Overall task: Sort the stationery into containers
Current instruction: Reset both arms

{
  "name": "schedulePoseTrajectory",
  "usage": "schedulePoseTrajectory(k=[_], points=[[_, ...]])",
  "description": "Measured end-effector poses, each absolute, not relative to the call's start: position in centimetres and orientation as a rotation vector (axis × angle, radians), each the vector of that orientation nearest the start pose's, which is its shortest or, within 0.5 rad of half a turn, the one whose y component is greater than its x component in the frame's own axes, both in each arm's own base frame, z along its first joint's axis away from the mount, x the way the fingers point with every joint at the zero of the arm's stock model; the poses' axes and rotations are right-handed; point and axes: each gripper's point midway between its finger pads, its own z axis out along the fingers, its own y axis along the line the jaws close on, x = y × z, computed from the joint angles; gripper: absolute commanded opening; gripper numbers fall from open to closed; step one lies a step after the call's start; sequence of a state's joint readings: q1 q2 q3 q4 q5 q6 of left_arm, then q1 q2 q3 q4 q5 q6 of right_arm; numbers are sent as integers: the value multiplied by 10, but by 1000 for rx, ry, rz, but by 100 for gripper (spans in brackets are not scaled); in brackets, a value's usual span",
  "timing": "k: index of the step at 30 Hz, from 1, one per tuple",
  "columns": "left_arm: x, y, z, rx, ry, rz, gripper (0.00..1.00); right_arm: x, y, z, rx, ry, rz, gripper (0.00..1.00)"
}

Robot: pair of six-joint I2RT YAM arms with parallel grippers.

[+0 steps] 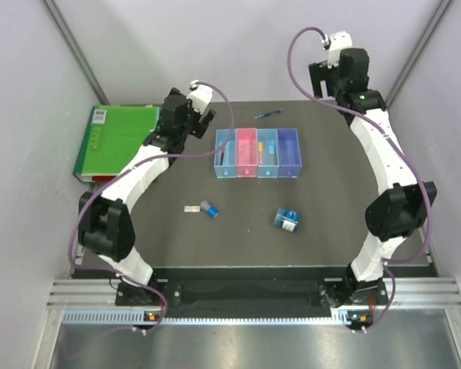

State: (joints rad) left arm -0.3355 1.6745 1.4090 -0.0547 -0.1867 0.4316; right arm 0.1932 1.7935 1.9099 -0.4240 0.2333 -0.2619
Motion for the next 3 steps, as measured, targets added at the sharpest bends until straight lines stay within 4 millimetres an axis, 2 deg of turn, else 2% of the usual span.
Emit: schedulePoseTrajectory(k=[3], points=[[494, -117, 270, 548, 1771, 249, 99, 529, 49, 343, -268, 1872, -282, 100]])
